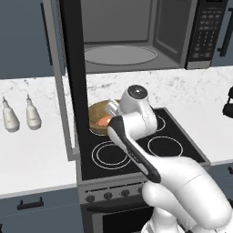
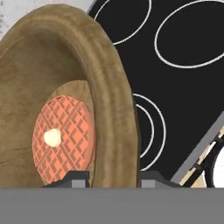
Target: Open the microwave, place the bowl with waffle inside the microwave, then close the microwave door and turn it on.
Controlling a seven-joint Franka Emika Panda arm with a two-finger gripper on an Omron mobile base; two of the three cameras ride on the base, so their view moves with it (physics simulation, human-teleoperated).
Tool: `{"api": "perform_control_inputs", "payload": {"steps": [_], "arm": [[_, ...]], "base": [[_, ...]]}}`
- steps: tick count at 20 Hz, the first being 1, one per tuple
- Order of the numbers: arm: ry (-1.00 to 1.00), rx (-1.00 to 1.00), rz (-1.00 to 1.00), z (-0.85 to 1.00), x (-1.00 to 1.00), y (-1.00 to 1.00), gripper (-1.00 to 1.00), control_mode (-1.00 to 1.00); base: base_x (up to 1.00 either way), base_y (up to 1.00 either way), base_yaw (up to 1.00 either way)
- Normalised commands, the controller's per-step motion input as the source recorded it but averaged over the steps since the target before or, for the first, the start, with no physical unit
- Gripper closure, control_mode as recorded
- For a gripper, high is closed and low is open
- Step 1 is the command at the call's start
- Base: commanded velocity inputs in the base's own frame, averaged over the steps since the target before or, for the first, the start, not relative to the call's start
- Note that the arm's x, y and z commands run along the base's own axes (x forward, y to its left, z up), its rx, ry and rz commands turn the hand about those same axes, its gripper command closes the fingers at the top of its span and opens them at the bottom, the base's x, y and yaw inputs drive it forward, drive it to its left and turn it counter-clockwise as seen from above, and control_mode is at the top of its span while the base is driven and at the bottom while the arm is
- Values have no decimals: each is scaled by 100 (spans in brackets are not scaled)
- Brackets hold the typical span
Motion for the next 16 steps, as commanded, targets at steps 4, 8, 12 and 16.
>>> {"api": "perform_control_inputs", "payload": {"steps": [4,8,12,16], "arm": [[1,4,-30,81,-88,-71,100,-100],[-3,5,-14,96,-84,-42,100,-100],[-1,8,-3,88,-74,-44,100,-100],[0,8,0,83,-46,-18,100,-100]], "base": [[0,0,0],[0,0,0],[0,0,0],[0,0,0]]}}
